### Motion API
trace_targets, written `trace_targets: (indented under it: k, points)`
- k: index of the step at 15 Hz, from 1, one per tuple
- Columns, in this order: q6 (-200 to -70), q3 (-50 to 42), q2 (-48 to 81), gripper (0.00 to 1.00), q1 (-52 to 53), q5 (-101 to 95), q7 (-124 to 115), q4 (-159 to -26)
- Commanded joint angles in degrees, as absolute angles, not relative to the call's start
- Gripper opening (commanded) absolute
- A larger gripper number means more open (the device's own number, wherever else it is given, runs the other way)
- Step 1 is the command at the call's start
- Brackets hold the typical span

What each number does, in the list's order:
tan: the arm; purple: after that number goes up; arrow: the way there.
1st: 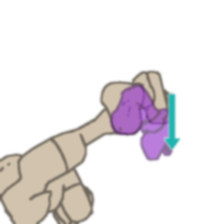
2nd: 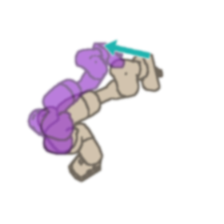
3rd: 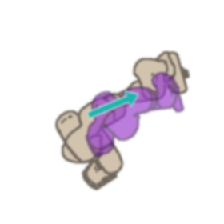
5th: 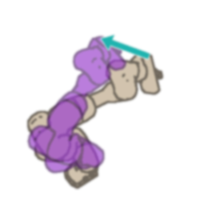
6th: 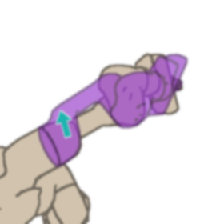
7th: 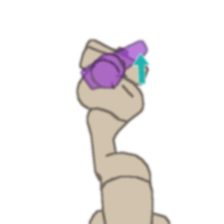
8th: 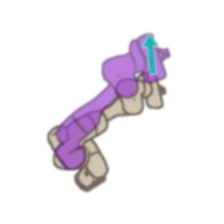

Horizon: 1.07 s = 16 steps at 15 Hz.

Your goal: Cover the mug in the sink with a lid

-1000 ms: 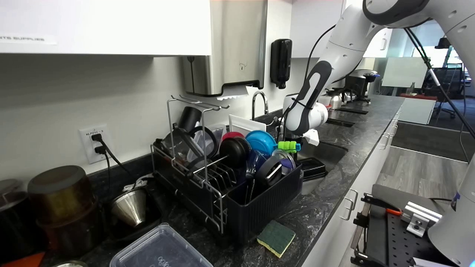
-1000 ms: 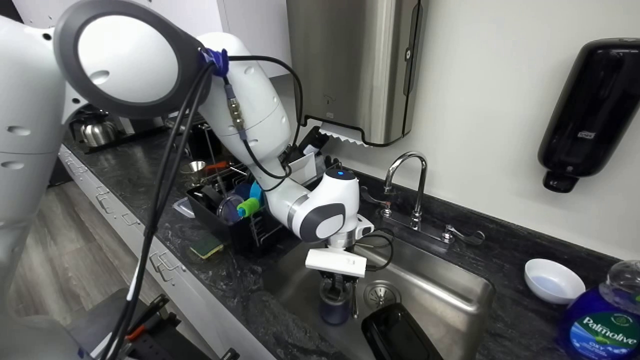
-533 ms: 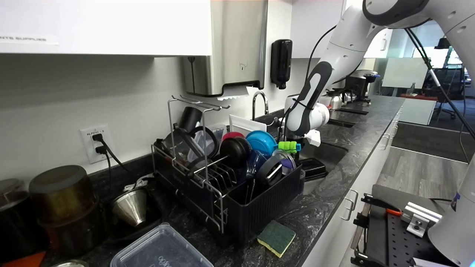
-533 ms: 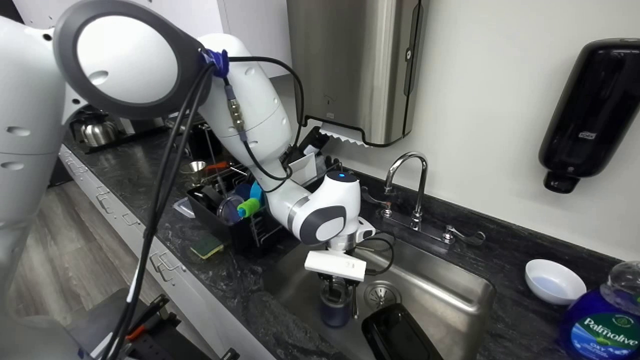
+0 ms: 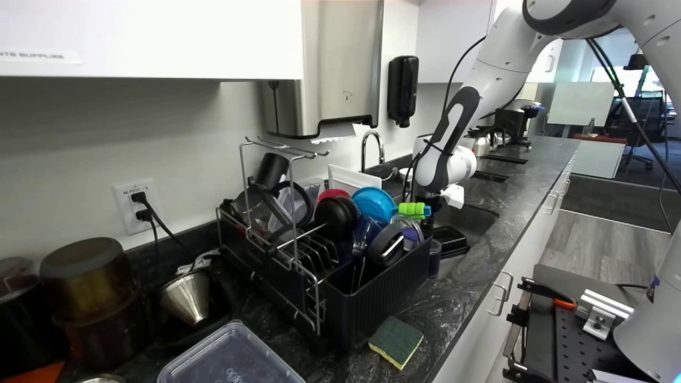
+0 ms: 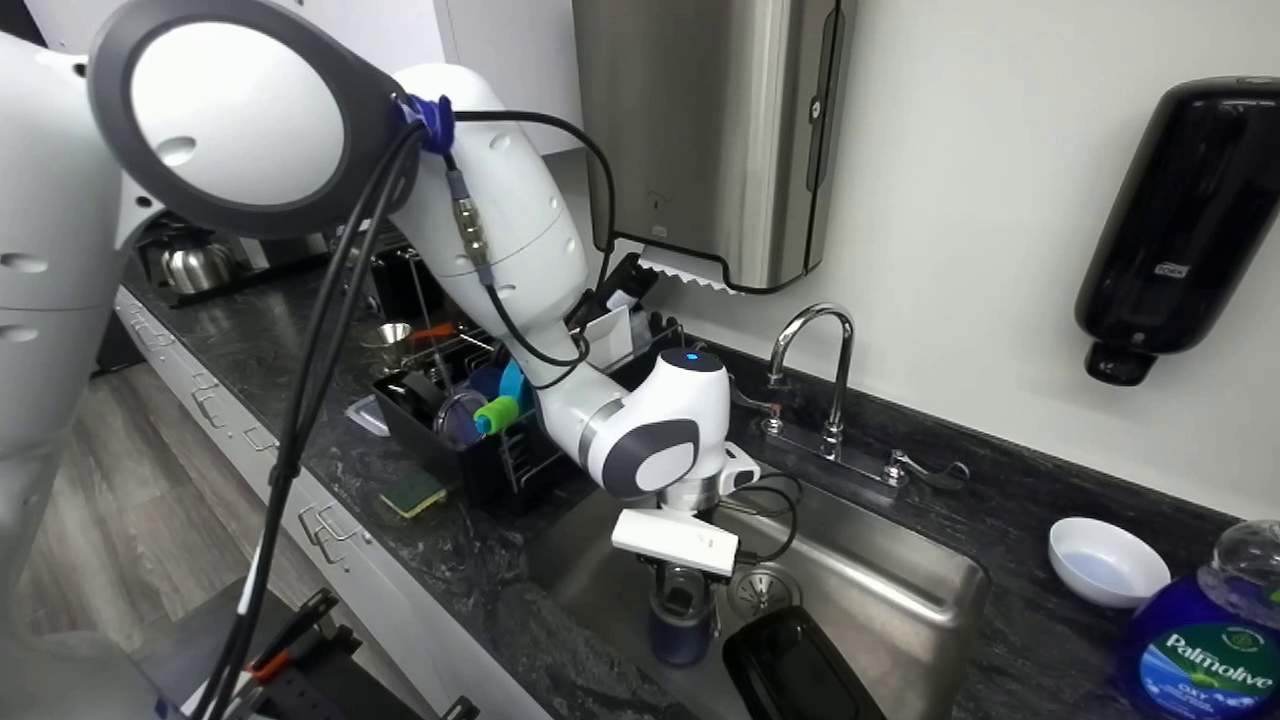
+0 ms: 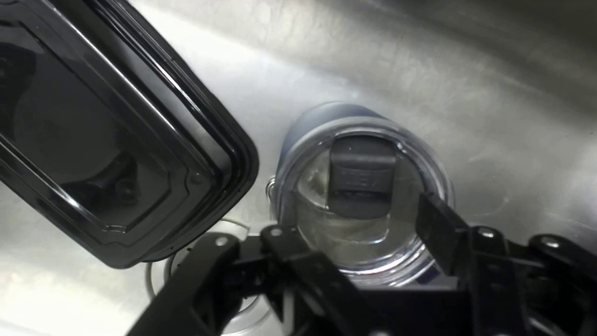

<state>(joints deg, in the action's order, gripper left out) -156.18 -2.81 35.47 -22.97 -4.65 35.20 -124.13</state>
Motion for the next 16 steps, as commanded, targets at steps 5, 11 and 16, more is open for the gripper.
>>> trace_targets:
  k: [5,11,16]
  points:
    - [-157.23,-2.29,32.91,1.0,-23.64,-4.58,34.98,-125.68]
    - [-154.15,-1.28,31.22,1.0,-25.52,-1.59,35.07,-125.74]
    - [-150.58,-2.27,31.16,1.0,-25.7,1.63,35.11,-124.72]
